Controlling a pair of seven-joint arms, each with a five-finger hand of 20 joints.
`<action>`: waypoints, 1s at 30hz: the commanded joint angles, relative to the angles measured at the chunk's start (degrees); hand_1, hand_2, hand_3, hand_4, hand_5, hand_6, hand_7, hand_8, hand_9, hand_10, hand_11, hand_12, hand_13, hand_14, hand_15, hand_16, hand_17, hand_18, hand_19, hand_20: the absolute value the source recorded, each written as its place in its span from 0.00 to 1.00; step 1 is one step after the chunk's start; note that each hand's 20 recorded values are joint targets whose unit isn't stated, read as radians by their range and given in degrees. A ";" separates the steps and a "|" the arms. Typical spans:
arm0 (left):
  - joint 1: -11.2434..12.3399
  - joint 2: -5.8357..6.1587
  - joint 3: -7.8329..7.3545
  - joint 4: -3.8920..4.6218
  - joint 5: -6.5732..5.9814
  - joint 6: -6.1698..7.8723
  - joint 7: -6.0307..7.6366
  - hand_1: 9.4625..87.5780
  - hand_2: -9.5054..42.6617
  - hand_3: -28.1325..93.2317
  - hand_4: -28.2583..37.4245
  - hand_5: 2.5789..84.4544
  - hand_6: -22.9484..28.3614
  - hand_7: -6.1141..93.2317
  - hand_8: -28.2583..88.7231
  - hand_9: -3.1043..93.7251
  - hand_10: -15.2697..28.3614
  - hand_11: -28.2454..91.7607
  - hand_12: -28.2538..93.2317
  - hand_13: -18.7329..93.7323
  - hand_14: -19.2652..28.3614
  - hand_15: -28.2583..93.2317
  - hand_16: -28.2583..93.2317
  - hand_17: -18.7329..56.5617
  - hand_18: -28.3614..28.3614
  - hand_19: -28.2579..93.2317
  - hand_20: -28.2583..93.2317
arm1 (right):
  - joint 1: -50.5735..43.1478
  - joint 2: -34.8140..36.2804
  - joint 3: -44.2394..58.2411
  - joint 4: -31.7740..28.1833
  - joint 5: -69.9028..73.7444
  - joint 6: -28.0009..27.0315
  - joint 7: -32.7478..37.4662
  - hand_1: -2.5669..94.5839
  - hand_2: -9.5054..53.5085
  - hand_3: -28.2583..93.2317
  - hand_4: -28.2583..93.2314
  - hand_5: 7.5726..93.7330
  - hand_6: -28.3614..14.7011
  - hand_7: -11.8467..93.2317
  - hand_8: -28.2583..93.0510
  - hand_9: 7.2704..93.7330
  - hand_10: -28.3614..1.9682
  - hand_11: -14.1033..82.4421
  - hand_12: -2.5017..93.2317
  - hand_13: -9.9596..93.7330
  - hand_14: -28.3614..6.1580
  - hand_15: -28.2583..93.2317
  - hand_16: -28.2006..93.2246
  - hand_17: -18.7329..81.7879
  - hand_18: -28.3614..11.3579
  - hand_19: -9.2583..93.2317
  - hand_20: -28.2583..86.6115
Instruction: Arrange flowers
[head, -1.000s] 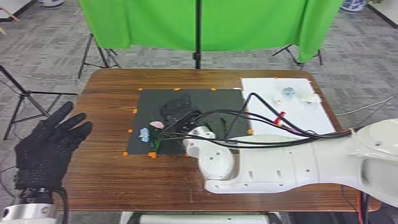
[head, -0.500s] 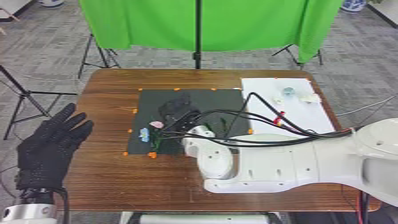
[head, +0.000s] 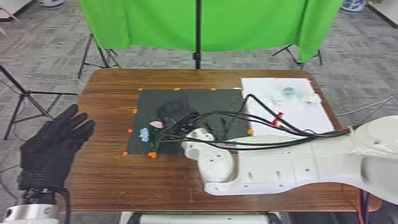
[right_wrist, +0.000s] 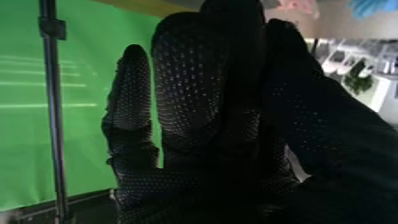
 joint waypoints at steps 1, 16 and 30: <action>0.78 -0.23 0.34 0.19 -0.02 -0.04 -0.58 0.18 0.31 0.88 0.04 0.44 0.74 0.11 0.21 0.37 1.00 0.32 0.39 0.33 1.00 0.59 0.20 0.09 0.89 0.64 0.53 | 1.44 -0.48 0.60 -0.21 -1.97 3.36 1.37 0.50 0.00 0.82 0.00 0.72 0.69 0.41 0.19 0.93 0.75 0.44 0.25 0.89 0.71 0.71 0.40 0.46 0.21 0.84 0.49; 7.35 -1.11 -3.27 -1.70 -1.06 2.14 2.92 0.15 0.32 0.86 0.03 0.40 0.66 0.12 0.20 0.37 0.87 0.41 0.37 0.36 1.00 0.73 0.15 0.12 0.87 0.66 0.52 | 4.14 8.99 11.08 -6.79 6.34 -9.55 -1.74 0.32 0.10 0.85 0.03 0.51 0.57 0.28 0.12 0.69 0.38 0.44 0.18 0.72 0.46 0.76 0.34 0.41 0.09 0.83 0.46; 7.04 0.06 -3.18 -1.60 -1.31 2.55 4.04 0.12 0.31 0.87 0.00 0.38 0.61 0.16 0.18 0.35 0.78 0.44 0.35 0.36 0.97 0.73 0.14 0.12 0.88 0.66 0.51 | 1.92 21.07 18.35 -2.27 14.49 -18.66 -1.07 0.32 0.10 0.86 0.03 0.48 0.54 0.25 0.14 0.67 0.34 0.42 0.18 0.72 0.41 0.76 0.33 0.42 0.07 0.84 0.45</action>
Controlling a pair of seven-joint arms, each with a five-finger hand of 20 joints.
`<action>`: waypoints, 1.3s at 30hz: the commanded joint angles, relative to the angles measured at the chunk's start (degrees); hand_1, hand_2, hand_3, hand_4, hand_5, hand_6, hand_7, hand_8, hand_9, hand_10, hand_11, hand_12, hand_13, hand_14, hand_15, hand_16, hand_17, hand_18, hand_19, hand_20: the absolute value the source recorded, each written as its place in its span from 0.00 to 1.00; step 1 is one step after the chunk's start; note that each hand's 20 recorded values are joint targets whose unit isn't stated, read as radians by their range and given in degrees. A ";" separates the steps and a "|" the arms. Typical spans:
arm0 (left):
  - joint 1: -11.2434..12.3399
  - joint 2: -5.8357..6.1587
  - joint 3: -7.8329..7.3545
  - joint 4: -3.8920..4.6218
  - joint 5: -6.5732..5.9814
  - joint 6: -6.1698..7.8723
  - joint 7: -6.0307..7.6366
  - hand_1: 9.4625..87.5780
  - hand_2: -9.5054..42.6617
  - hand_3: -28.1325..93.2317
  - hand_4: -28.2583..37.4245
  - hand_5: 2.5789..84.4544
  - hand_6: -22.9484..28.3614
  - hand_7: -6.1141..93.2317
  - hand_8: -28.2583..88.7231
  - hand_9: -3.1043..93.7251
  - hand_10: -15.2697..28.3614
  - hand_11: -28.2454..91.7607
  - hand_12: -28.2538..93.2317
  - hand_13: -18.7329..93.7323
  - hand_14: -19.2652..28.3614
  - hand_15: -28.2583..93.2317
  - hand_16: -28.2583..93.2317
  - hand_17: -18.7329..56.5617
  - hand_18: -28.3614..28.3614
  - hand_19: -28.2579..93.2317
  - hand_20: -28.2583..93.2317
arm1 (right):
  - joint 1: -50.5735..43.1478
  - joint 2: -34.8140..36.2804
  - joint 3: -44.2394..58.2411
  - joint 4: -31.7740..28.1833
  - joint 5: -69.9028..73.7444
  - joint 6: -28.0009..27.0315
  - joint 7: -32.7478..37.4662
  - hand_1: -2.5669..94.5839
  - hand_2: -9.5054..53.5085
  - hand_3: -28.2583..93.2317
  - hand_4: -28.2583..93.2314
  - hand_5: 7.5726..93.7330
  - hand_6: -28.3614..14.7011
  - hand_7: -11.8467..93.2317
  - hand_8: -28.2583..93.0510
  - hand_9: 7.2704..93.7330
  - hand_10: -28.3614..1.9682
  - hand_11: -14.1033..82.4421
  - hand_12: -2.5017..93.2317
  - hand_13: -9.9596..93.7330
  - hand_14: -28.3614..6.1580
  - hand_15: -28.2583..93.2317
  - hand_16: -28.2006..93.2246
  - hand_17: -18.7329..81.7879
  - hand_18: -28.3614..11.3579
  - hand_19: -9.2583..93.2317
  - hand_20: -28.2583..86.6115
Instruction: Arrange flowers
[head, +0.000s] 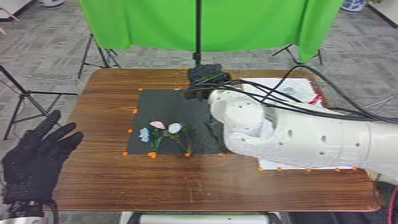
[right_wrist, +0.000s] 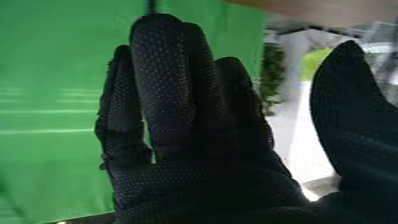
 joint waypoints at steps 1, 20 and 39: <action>-0.39 0.44 0.23 0.22 -0.27 0.13 -0.13 0.12 0.31 0.87 0.00 0.37 0.61 0.16 0.18 0.35 0.78 0.44 0.34 0.36 0.97 0.72 0.14 0.12 0.88 0.66 0.50 | 0.82 8.27 0.00 4.97 2.12 -1.25 2.27 0.32 0.10 0.86 0.03 0.48 0.54 0.25 0.14 0.67 0.33 0.41 0.18 0.72 0.41 0.76 0.33 0.42 0.07 0.84 0.45; -2.14 0.16 1.44 0.62 0.04 -0.66 -1.67 0.13 0.31 0.87 0.00 0.37 0.60 0.17 0.17 0.35 0.78 0.46 0.34 0.36 0.97 0.72 0.14 0.12 0.88 0.66 0.49 | -6.67 16.96 5.43 9.38 4.88 -8.62 5.62 0.32 0.09 0.86 0.02 0.47 0.58 0.25 0.14 0.70 0.34 0.42 0.18 0.74 0.42 0.76 0.33 0.42 0.07 0.85 0.44; -3.82 -0.54 2.38 1.02 -0.13 -1.29 -2.29 0.13 0.31 0.88 0.00 0.37 0.60 0.18 0.17 0.35 0.78 0.47 0.33 0.37 0.97 0.73 0.14 0.12 0.88 0.67 0.48 | -11.28 12.80 9.20 14.93 2.49 -9.92 3.47 0.33 0.08 0.85 0.02 0.49 0.66 0.27 0.13 0.71 0.37 0.42 0.19 0.74 0.44 0.76 0.34 0.42 0.08 0.84 0.43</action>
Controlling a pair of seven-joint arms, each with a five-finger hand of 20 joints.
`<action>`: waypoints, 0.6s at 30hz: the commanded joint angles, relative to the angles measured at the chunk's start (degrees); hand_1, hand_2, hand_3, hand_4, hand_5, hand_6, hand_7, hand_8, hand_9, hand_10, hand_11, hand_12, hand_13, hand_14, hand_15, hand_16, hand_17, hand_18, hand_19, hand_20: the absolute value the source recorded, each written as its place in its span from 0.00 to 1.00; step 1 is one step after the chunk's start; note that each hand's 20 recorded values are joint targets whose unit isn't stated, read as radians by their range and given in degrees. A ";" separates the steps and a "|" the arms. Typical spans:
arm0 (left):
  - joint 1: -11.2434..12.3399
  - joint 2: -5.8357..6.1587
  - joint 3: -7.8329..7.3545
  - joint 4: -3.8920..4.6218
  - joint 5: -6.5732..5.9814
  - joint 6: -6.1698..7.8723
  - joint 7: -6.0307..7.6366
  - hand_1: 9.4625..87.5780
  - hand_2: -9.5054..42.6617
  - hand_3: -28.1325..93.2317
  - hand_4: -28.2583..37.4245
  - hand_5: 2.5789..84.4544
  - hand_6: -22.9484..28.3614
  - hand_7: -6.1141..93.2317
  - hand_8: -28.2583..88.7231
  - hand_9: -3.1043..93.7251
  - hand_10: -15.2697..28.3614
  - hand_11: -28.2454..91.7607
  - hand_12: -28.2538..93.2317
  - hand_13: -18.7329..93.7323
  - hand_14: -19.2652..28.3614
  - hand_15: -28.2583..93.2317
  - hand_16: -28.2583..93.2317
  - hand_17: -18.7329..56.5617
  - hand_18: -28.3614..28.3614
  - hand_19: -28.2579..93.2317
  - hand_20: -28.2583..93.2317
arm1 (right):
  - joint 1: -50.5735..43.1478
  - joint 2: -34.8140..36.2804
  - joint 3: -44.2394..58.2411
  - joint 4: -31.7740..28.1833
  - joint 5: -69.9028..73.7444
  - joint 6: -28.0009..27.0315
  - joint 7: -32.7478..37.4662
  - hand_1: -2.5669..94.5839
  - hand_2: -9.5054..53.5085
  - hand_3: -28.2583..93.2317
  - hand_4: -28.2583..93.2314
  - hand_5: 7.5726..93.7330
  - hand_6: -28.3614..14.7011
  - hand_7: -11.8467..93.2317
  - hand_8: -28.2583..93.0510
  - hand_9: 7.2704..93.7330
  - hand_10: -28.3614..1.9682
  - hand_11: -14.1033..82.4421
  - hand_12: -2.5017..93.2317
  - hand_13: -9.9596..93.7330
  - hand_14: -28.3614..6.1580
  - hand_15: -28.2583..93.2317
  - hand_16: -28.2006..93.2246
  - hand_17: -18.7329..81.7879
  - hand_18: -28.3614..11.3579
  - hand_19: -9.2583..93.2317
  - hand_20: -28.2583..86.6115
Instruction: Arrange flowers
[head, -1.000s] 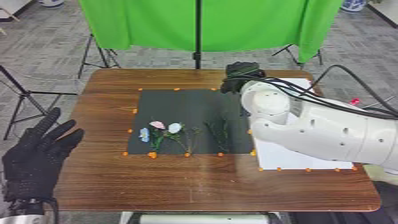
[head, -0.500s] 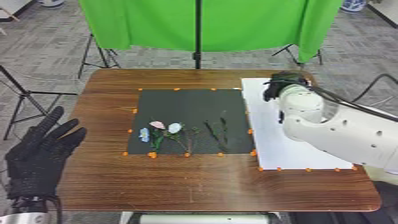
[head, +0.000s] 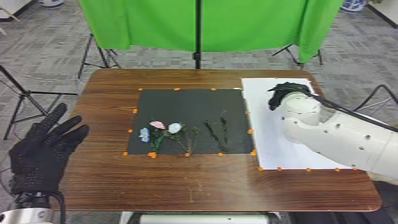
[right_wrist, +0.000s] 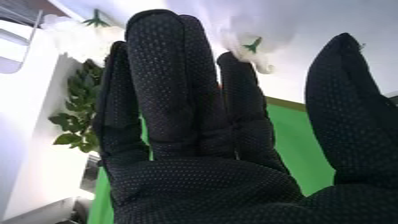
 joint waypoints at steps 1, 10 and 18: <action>0.38 -0.60 0.77 0.56 -0.23 -0.76 0.04 0.13 0.31 0.88 0.00 0.37 0.60 0.18 0.17 0.35 0.78 0.47 0.33 0.37 0.97 0.73 0.14 0.12 0.88 0.67 0.48 | 0.37 -1.62 -1.35 1.03 -2.01 1.53 -0.50 0.34 0.08 0.85 0.01 0.50 0.68 0.27 0.13 0.71 0.37 0.42 0.19 0.74 0.44 0.76 0.34 0.42 0.08 0.84 0.43; 0.86 -0.82 0.81 0.56 -0.35 -0.71 0.48 0.14 0.31 0.88 0.00 0.37 0.60 0.18 0.17 0.35 0.78 0.47 0.33 0.36 0.97 0.73 0.14 0.12 0.88 0.67 0.48 | 1.40 -1.37 -5.66 2.38 -6.69 7.35 -1.50 0.55 0.02 0.78 0.00 0.83 0.75 0.29 0.21 0.90 0.66 0.36 0.25 0.84 0.64 0.70 0.38 0.48 0.19 0.85 0.43; 2.24 -1.45 -0.19 0.29 -0.01 -0.38 0.14 0.13 0.30 0.88 0.00 0.37 0.60 0.18 0.17 0.35 0.78 0.47 0.33 0.36 0.97 0.73 0.14 0.12 0.88 0.67 0.48 | 3.40 0.50 -7.92 -1.16 -10.92 16.02 -2.70 0.58 0.00 0.79 0.00 0.88 0.73 0.29 0.24 0.96 0.73 0.34 0.29 0.88 0.70 0.70 0.39 0.50 0.25 0.87 0.43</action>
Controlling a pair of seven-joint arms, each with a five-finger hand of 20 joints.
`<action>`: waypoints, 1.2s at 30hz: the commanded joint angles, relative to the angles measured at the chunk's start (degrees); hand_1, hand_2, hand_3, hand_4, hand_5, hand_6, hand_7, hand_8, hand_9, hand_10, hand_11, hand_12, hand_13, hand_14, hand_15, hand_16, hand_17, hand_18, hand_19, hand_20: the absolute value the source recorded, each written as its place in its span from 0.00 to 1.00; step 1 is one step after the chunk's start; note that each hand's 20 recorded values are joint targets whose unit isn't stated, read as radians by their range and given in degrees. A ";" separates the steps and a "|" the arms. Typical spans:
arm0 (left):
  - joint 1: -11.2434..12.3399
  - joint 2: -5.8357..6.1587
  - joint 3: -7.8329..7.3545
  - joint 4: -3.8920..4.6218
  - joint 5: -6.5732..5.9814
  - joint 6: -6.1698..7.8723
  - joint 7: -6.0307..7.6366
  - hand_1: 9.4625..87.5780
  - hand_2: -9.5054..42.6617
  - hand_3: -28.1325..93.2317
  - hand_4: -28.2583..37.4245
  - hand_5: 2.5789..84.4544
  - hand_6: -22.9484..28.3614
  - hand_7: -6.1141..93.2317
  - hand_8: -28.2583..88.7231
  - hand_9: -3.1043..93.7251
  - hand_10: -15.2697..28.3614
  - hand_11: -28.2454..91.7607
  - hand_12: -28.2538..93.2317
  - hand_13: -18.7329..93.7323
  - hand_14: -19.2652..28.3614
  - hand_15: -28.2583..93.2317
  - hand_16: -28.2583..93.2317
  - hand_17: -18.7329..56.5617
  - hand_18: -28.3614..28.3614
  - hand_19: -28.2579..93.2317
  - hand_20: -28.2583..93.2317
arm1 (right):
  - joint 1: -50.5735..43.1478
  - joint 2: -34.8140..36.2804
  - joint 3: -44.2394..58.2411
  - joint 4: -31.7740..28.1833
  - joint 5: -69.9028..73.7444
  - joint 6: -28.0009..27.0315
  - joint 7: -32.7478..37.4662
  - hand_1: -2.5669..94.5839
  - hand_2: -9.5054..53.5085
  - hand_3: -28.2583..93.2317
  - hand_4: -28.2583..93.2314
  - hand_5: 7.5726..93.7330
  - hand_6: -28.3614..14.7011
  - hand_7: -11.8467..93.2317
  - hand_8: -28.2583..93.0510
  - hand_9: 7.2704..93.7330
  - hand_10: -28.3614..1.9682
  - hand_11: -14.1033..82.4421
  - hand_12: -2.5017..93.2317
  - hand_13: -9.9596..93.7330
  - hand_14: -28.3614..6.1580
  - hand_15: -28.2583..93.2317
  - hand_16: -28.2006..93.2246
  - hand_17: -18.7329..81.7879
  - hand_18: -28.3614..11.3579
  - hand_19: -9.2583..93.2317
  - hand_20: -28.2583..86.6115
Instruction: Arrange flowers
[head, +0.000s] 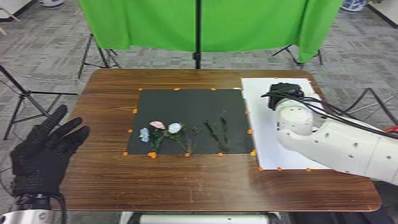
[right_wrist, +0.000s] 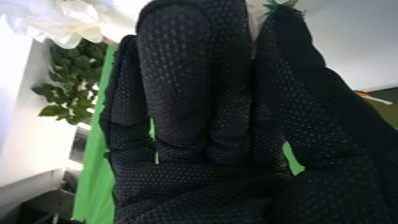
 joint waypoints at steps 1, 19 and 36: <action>2.08 -0.93 -0.70 0.11 -0.01 -0.04 -0.15 0.13 0.30 0.88 0.00 0.37 0.60 0.18 0.17 0.35 0.78 0.47 0.33 0.36 0.97 0.73 0.14 0.12 0.88 0.67 0.48 | 2.91 2.13 -1.70 -4.46 -4.64 8.04 -1.44 0.58 0.00 0.79 0.00 0.88 0.73 0.29 0.24 0.96 0.73 0.34 0.29 0.88 0.70 0.70 0.39 0.50 0.25 0.87 0.43; 1.12 -0.22 -0.62 0.14 0.38 -0.47 -0.89 0.14 0.30 0.88 0.00 0.37 0.60 0.18 0.17 0.35 0.78 0.47 0.33 0.36 0.97 0.73 0.14 0.12 0.88 0.67 0.47 | 9.56 -6.88 -9.93 -16.84 -9.31 13.37 -9.34 0.57 0.00 0.81 0.00 0.89 0.72 0.29 0.25 0.98 0.74 0.35 0.30 0.88 0.70 0.71 0.40 0.49 0.25 0.89 0.43; 0.20 -0.12 -0.08 0.66 0.41 -0.95 -1.37 0.13 0.30 0.88 0.00 0.37 0.59 0.18 0.17 0.36 0.78 0.47 0.34 0.37 0.96 0.73 0.14 0.12 0.88 0.67 0.47 | 8.42 -13.58 -15.63 -14.69 -8.46 13.92 -6.42 0.56 0.00 0.81 0.00 0.89 0.73 0.28 0.25 0.98 0.74 0.35 0.29 0.88 0.70 0.71 0.40 0.48 0.25 0.89 0.44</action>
